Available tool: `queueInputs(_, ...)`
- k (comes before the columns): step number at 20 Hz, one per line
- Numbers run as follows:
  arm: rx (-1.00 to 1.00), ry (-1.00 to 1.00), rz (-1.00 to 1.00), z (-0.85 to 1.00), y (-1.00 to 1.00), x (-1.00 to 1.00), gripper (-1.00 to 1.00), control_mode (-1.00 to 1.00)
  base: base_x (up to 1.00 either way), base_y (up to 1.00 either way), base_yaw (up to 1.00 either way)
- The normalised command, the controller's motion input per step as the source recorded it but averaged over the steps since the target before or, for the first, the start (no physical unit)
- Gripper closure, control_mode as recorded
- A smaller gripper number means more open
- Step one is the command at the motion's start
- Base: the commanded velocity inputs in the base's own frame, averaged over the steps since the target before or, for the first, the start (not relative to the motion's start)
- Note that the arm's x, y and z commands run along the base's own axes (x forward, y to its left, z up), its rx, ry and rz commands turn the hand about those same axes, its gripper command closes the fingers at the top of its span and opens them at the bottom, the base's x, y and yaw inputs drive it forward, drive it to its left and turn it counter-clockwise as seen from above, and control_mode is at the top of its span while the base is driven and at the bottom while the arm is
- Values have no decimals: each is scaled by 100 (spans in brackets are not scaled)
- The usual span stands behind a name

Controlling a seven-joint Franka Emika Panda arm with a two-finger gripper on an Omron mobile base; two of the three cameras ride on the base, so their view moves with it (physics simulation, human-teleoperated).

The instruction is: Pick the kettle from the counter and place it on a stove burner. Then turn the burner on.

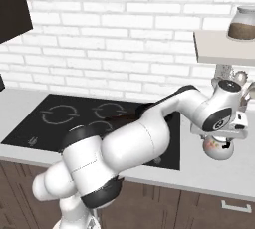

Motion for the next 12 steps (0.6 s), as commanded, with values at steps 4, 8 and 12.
queueInputs(4,0,0,0,-15,-32,16,-100,-100,0,0,0)
queueInputs(8,0,0,0,-21,-15,26,-100,-100,0,0,0)
queueInputs(12,0,0,0,-20,-2,29,-100,-100,0,0,0)
